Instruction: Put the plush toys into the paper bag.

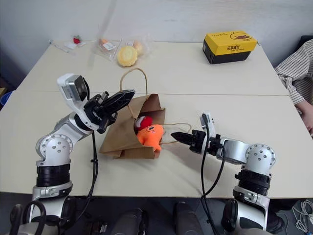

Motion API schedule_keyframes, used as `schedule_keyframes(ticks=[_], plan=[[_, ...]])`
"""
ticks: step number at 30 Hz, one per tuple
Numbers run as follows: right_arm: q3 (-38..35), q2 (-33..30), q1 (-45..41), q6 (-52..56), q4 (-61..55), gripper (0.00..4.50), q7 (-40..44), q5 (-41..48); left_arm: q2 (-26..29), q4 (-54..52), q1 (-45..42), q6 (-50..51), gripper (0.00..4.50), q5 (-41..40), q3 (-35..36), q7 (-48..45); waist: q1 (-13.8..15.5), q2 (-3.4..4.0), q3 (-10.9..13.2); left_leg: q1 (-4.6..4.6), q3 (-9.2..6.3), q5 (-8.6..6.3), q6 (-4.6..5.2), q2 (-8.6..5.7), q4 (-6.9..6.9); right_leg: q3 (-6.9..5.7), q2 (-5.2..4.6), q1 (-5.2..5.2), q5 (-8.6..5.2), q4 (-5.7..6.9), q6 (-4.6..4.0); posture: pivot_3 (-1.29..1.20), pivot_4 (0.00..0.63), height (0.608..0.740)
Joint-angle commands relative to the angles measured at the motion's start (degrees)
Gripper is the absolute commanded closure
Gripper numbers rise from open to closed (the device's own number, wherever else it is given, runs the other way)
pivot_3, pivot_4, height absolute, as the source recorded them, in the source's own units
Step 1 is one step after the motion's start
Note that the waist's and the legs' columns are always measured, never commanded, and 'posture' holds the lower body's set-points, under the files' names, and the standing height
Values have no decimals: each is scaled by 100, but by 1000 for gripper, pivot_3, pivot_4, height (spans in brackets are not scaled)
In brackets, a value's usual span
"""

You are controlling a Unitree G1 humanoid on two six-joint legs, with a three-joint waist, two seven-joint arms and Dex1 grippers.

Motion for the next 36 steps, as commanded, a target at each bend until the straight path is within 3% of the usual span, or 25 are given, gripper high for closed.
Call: schedule_keyframes(ticks=[1, 5, 13, 17, 20, 25, 27, 36], plan=[[-167, -233, 146, -353, -465, 4445, 329, 304, 65, -247, 4, -94, 4500, 6, -8, -42, 5, 0, 0, 0, 0, 0, 0, 0, 0, 0, 0, 0, 0, 0, 0, 0, 150, 740], [-258, -577, 220, -934, -1026, 4445, 846, 516, 51, -128, -118, -190, 4500, 106, -31, -53, 4, 2, 1, -1, 1, -1, 3, 0, 0, 1, 0, 1, 0, -2, 0, 0, 150, 740], [-376, -1560, -594, -1691, -1167, 4445, 791, 1507, -119, 341, -564, -618, 4500, 433, -72, -10, 5, 3, 3, 0, 1, -2, 4, 0, -1, 1, 1, 1, 1, -4, 1, 0, 150, 740], [-87, -1731, -975, -2028, -1244, 4445, 710, 1682, -244, 658, -743, -1067, 4500, 724, -7, 123, 1, 2, 4, 0, 1, -2, 3, 0, -2, 0, 1, 1, 1, -6, 1, 0, 150, 740], [258, -1657, -807, -2227, -1433, 4445, 788, 1435, -210, 803, -685, -1333, 4500, 1086, -179, 57, 4, 2, 4, 0, 0, -1, 3, 1, -2, 0, 1, 0, 1, -6, 1, 0, 150, 740], [1234, -1780, 110, -3179, -1918, 4445, 1610, -427, -211, 804, -427, -1876, 4500, 1832, -687, -154, 33, 2, 4, -4, 1, -2, 5, 0, -3, 1, -1, 1, 1, -13, 3, 0, 150, 740], [1345, -1673, 428, -3424, -1925, 4445, 1770, -689, -284, 707, -334, -2009, 4500, 1975, -808, -132, 42, 2, 4, -9, 2, -3, 6, 0, -1, 1, -2, 1, 4, -19, 7, 0, 150, 740], [1342, -1475, 743, -3742, -2214, 4445, 1998, -653, -190, 404, -50, -2033, 4500, 1932, -734, -90, 2, 2, 4, -6, -1, -1, 5, 1, -3, 1, -2, 0, 6, -40, 11, 0, 150, 740]])
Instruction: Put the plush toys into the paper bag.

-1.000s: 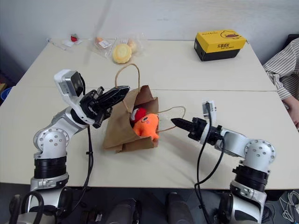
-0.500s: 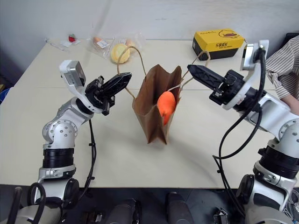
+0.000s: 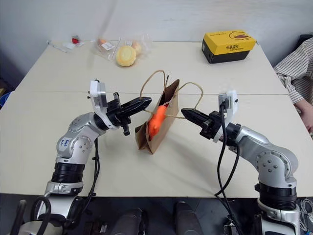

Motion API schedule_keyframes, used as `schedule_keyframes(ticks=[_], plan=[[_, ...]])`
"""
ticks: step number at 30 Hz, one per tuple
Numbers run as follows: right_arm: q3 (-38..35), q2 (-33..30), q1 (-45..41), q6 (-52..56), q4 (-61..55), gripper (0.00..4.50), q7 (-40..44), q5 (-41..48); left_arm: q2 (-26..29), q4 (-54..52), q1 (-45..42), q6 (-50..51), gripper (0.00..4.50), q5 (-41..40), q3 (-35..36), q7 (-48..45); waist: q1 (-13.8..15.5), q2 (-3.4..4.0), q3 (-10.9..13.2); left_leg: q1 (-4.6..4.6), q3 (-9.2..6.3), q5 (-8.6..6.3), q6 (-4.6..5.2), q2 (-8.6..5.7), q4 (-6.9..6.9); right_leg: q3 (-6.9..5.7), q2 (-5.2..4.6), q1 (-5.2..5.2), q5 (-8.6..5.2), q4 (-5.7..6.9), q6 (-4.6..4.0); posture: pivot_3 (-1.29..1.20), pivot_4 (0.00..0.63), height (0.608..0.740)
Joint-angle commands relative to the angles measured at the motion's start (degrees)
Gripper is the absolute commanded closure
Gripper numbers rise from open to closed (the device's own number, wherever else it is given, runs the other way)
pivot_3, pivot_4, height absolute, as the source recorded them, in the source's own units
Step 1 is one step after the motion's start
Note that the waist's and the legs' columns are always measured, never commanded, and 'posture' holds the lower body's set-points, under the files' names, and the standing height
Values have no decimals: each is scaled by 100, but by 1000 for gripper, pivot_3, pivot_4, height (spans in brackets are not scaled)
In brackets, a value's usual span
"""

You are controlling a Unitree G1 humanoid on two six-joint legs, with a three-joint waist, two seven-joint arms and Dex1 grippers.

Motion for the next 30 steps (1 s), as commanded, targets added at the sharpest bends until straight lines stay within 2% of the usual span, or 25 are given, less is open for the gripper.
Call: schedule_keyframes(ticks=[1, 2, 3, 4, 5, 9, 11, 16, 17, 19, 22, 24, 26, 30], plan=[[-274, 170, -98, -184, -192, 4445, -6, 408, 137, -290, 78, -1, 4500, -109, 163, -39, 3, 0, 0, 0, 0, 0, 0, 0, 0, 0, 0, 0, 0, 0, 0, 0, 150, 740], [-363, 169, -135, -51, -193, 4445, -24, 867, 172, -304, 82, 75, 4500, -175, 207, -39, 5, 0, 0, 0, 0, 0, 0, 0, 0, 0, 0, 0, 0, 0, 0, 0, 150, 740], [-396, 191, -181, -100, -258, 4445, 39, 942, 219, -333, 84, 158, 4500, -251, 245, -57, 8, 1, 1, 0, 0, 0, 0, 0, 0, 0, 0, 0, 0, 0, 0, 0, 150, 740], [-396, 184, -201, -136, -290, 4055, 30, 931, 257, -359, 84, 201, 4063, -280, 278, -48, 9, 0, 1, 0, -1, 0, 0, 0, 1, 0, 0, 0, 0, 1, 0, 0, 150, 740], [-368, 93, -194, -78, -331, 3857, 122, 985, 307, -398, 89, 279, 3866, -339, 318, -51, 10, 0, 0, 0, -1, 0, 1, 0, 1, 0, -1, 0, 0, 0, 0, 0, 150, 740], [-451, -233, -21, -13, -411, 2472, 400, 1037, 505, -551, 172, 459, 2590, -466, 459, -49, 21, 0, 1, -1, -2, -1, 2, 0, 0, -2, -2, 1, 0, -2, 0, 0, 150, 740], [-699, -487, 142, 140, -386, 1765, 530, 1463, 675, -656, 298, 538, 1972, -492, 556, -70, 33, 0, 1, -2, -3, -2, 3, 0, -2, -4, -3, 2, 0, -4, 0, 0, 150, 740], [-903, -1378, 702, 245, -477, 3, 1265, 1238, 1077, -1097, 813, 739, 336, -590, 860, 72, 26, 1, 1, -2, -3, -7, 12, 0, -8, -5, -5, 10, 0, -13, 1, 0, 150, 740], [-916, -1528, 823, 276, -497, 0, 1424, 1200, 1142, -1197, 953, 792, 26, -623, 928, 87, 27, 1, 1, 0, -4, -7, 13, 0, -7, -5, -5, 12, 0, -16, 1, 0, 150, 740], [-877, -1767, 1106, 169, -568, 0, 1796, 882, 1235, -1417, 1211, 840, 26, -622, 1001, 128, 27, 1, 1, 5, -4, -20, 36, 0, -9, -5, -6, 15, 0, -24, 1, 0, 150, 740], [-174, -1950, 1661, -1055, -605, 0, 2522, -841, 1362, -1782, 1642, 783, 26, -534, 1040, 200, 20, -1, 0, 17, -4, -22, 39, 0, -20, -5, -6, 23, 0, -30, 0, 0, 150, 740], [408, -1736, 1828, -2086, -431, 373, 2777, -1924, 1408, -2077, 1994, 734, 0, -454, 1012, 237, 7, -2, 0, 33, -3, -22, 39, 0, -29, -4, -5, 36, 0, -39, 0, 0, 150, 740], [894, -1360, 1777, -2756, -315, 898, 2814, -2564, 1347, -2386, 2277, 777, 0, -524, 1012, 418, -3, -2, 0, 42, -1, -19, 36, -1, -46, -2, -5, 41, 0, -48, 1, 0, 150, 740], [1607, -522, 1415, -3318, -197, 2390, 2588, -3247, 1203, -2843, 2639, 702, 0, -406, 808, 739, 4, 4, 2, 47, -3, 7, -10, -2, -58, -2, -4, 34, 0, -38, 0, 0, 150, 740]])
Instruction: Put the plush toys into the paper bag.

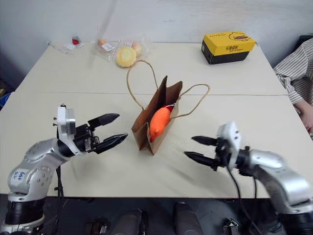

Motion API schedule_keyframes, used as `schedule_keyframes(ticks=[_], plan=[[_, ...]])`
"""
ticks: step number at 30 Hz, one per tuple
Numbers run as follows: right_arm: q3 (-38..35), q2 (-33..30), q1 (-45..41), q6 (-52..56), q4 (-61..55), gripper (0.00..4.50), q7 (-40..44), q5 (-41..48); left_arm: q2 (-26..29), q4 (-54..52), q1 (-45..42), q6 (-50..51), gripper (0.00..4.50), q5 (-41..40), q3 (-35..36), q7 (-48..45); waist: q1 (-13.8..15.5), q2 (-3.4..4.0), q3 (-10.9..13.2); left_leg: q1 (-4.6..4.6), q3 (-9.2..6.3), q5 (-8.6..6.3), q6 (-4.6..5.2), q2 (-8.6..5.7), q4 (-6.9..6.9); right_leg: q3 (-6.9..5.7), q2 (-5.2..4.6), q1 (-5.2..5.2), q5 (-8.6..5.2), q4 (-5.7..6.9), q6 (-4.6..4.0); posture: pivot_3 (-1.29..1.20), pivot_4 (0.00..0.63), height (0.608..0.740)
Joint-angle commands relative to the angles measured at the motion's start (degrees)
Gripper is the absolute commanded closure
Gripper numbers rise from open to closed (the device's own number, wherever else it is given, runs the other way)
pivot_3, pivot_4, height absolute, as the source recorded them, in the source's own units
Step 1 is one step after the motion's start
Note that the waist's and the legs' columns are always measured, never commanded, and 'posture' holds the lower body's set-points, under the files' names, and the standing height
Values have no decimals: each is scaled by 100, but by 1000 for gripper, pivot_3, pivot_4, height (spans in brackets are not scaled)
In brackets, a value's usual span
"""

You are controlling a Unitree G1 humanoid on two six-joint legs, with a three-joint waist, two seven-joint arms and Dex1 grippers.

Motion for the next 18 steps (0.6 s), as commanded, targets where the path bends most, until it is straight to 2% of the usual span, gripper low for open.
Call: schedule_keyframes(ticks=[1, 5, 6, 18], plan=[[444, 488, -334, -563, 21, 2756, -156, -542, -226, -533, 139, -135, 0, 53, -154, 362, 8, 1, 0, 1, 0, 2, -2, 0, -1, 0, 0, 0, 0, 2, 0, 0, 150, 740], [855, 949, -674, -818, 317, 4232, -266, -1029, -491, -652, 147, -406, 0, 428, -431, 685, 38, -1, -1, 3, -1, 3, -3, -3, 1, -1, -2, 2, 0, 3, 0, 0, 150, 740], [915, 1074, -786, -891, 421, 4469, -351, -1163, -593, -609, 90, -505, 0, 523, -496, 787, 40, -1, -1, 2, -1, 3, -3, -4, 1, -2, -2, 2, 0, 1, 0, 0, 150, 740], [1349, 1763, -1552, -1310, 1218, 4469, -400, -1846, -1144, -338, -126, -793, 0, 1018, -1198, 1187, 4, -1, -1, 2, 0, 7, -7, -5, 2, -2, 0, -3, 0, 18, 0, 0, 150, 740]])
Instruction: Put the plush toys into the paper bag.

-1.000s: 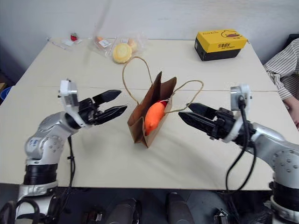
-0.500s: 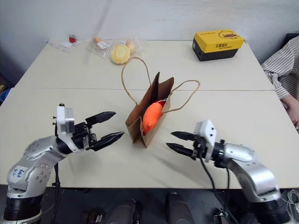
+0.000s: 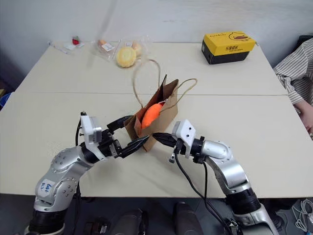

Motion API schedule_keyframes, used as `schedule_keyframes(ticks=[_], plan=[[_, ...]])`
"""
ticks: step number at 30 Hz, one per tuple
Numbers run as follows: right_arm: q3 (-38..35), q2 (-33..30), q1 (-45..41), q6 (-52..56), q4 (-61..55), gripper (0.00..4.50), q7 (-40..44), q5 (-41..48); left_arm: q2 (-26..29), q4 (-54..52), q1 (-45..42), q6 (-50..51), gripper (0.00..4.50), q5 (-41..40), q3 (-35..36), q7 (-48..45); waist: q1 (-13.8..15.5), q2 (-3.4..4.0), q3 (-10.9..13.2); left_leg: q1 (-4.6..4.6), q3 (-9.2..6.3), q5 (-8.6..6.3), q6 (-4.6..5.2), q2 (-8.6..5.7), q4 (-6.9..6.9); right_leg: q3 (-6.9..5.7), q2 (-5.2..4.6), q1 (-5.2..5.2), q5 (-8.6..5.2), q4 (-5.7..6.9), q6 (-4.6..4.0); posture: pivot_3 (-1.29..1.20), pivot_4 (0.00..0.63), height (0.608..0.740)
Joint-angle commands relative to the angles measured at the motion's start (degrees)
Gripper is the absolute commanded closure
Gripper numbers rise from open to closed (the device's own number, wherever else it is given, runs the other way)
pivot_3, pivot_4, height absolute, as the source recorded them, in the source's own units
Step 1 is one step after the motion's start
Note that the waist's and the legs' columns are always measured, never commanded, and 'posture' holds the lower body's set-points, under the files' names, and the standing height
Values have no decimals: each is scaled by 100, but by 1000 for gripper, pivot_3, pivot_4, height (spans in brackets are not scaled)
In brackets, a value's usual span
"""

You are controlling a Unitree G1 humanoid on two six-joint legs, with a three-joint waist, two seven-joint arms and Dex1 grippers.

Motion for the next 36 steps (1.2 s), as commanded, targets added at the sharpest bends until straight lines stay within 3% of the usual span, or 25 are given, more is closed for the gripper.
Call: schedule_keyframes(ticks=[1, 5, 8, 17, 21, 24, 28, 31, 36], plan=[[48, 137, -121, -189, 19, 4469, 10, -86, -127, 98, -187, -185, 0, 215, -122, 161, 3, 0, 0, 0, 0, 1, 0, 0, 0, 0, 0, 0, 0, 1, 0, 0, 150, 740], [84, 179, -98, -257, 48, 4469, 67, -171, -263, 325, -341, -336, 0, 413, -172, 275, 12, -1, -1, -2, 0, 3, 3, -1, 5, -1, -1, 2, 0, 4, 0, 0, 150, 740], [27, 165, -48, -257, 13, 4500, 88, -177, -272, 489, -397, -438, 560, 418, -112, 243, 12, -1, 0, -2, 0, 2, 3, -2, 5, -2, -1, 1, 0, 6, 0, 0, 150, 740], [-155, 24, 146, -251, -183, 4500, 172, -94, -70, 885, -543, -612, 3367, 272, -30, -342, 8, -1, -1, -1, 0, 3, 2, -1, 4, -2, -1, 1, 0, 6, 0, 0, 150, 740], [-412, -178, 398, -200, -490, 4500, 171, 39, 385, 1071, -912, -121, 4494, -815, 477, -1304, 8, -1, -1, -3, -1, 4, 0, -1, 5, -4, -1, -1, 0, 9, 0, 0, 150, 740], [-1065, -565, 956, -404, -975, 4500, 407, 457, 913, 1531, -1540, 330, 4494, -1302, 664, -2039, 90, -1, 0, -8, -10, 5, -1, -1, 9, -13, -2, 1, 0, 7, 0, 0, 150, 740], [-2173, -1575, 2093, -503, -1332, 4500, 998, 747, 1274, 1901, -2142, 655, 4494, -1572, 471, -3078, 165, 0, 0, -9, -14, 0, 9, -6, 16, -22, -5, 17, 0, 0, 0, 0, 150, 740], [-3053, -2071, 2843, -782, -1118, 4500, 1325, 790, 1225, 2097, -2423, 572, 4494, -1519, 261, -3637, 162, -1, 0, -6, -11, -6, 19, -7, 21, -21, -6, 27, 0, -6, 1, 0, 150, 740], [-4114, -2336, 3575, -1173, -737, 4500, 1576, 795, 907, 2371, -2598, 307, 4494, -1396, 35, -4192, 135, -1, 1, 3, -4, -7, 20, -4, 42, -11, 3, 27, 0, 2, 1, 0, 150, 740]])
